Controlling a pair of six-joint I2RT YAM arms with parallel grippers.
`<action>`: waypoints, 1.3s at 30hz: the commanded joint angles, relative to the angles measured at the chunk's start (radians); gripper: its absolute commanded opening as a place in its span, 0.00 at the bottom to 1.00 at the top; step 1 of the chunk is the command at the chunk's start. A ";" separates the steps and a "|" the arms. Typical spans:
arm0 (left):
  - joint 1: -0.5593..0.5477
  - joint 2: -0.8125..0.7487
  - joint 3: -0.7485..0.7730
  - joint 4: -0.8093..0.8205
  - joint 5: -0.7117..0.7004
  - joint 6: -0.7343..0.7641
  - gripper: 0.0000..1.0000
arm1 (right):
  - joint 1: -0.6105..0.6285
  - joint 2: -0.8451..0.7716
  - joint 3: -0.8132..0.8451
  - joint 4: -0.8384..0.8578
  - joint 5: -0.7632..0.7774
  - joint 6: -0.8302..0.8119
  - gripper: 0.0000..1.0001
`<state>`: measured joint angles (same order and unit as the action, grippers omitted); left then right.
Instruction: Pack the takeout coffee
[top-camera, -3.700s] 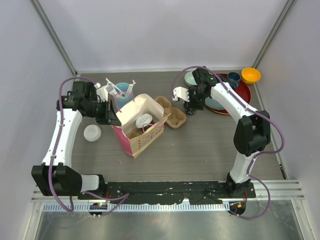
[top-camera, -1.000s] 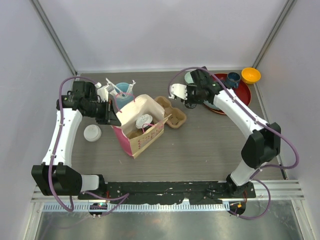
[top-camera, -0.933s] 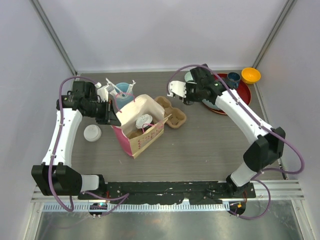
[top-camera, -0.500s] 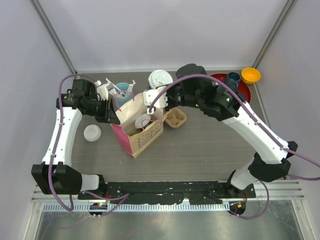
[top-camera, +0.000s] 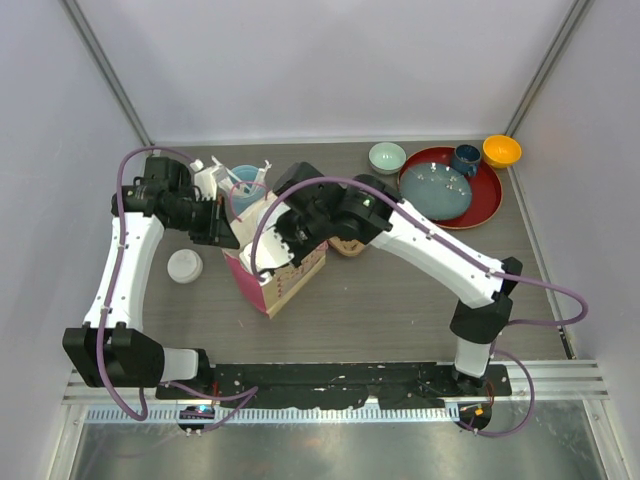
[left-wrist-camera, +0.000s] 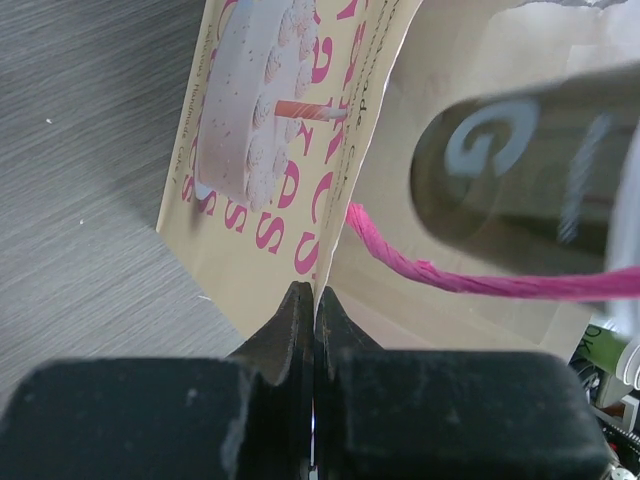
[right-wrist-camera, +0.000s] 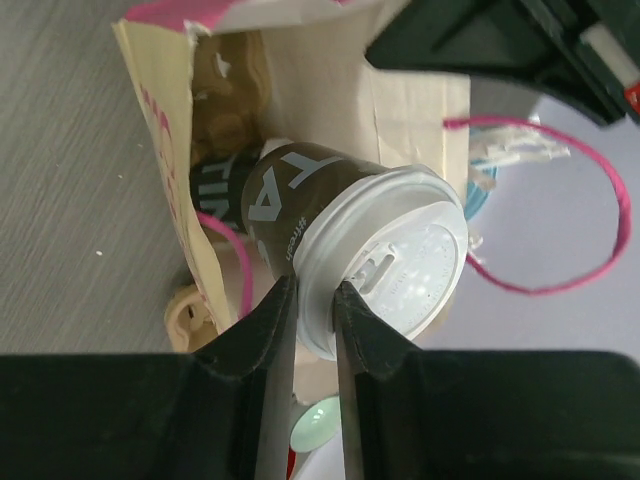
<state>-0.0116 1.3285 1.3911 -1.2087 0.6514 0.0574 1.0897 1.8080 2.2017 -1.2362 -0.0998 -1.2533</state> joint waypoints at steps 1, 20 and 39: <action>-0.002 0.005 0.034 -0.025 0.030 0.018 0.00 | 0.041 0.022 0.061 -0.019 -0.084 -0.067 0.01; -0.011 0.018 0.037 -0.049 0.057 0.058 0.00 | 0.046 0.203 0.013 -0.019 -0.193 -0.192 0.01; -0.014 0.038 0.046 -0.057 0.065 0.070 0.00 | 0.024 0.281 -0.092 0.007 -0.383 -0.207 0.01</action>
<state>-0.0200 1.3594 1.4067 -1.2488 0.6903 0.1135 1.1114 2.0735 2.1410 -1.2488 -0.4187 -1.4620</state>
